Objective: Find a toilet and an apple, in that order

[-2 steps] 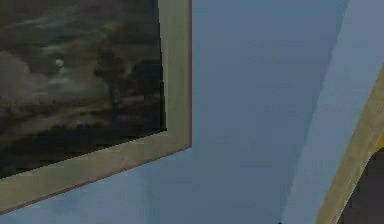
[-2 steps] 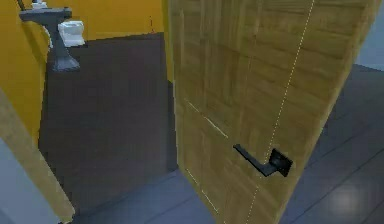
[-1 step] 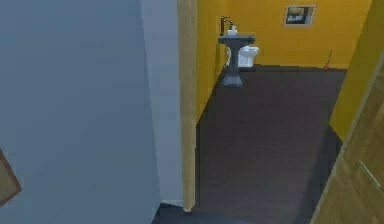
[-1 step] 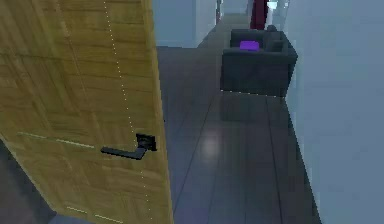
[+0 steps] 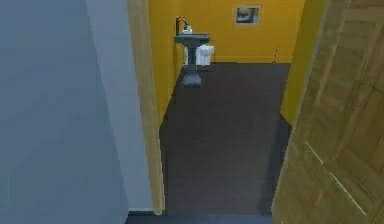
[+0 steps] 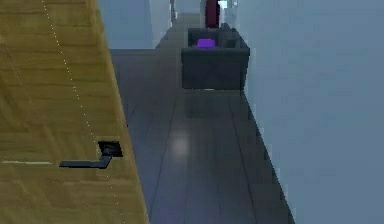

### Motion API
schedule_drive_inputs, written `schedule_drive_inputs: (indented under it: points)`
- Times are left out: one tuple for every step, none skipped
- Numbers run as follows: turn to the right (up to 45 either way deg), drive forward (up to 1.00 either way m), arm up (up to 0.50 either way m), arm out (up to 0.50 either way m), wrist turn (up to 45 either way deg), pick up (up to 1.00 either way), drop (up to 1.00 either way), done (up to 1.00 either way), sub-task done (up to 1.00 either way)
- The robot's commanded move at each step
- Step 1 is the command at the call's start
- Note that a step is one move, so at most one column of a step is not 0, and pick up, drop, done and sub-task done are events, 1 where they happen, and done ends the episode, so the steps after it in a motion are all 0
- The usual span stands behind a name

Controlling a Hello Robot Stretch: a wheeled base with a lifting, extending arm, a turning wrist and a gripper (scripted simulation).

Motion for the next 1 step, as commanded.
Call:
schedule_drive_inputs:
  points:
    - [0.0,0.6,0.0,0.0,0.0,0.0,0.0,0.0,0.0]
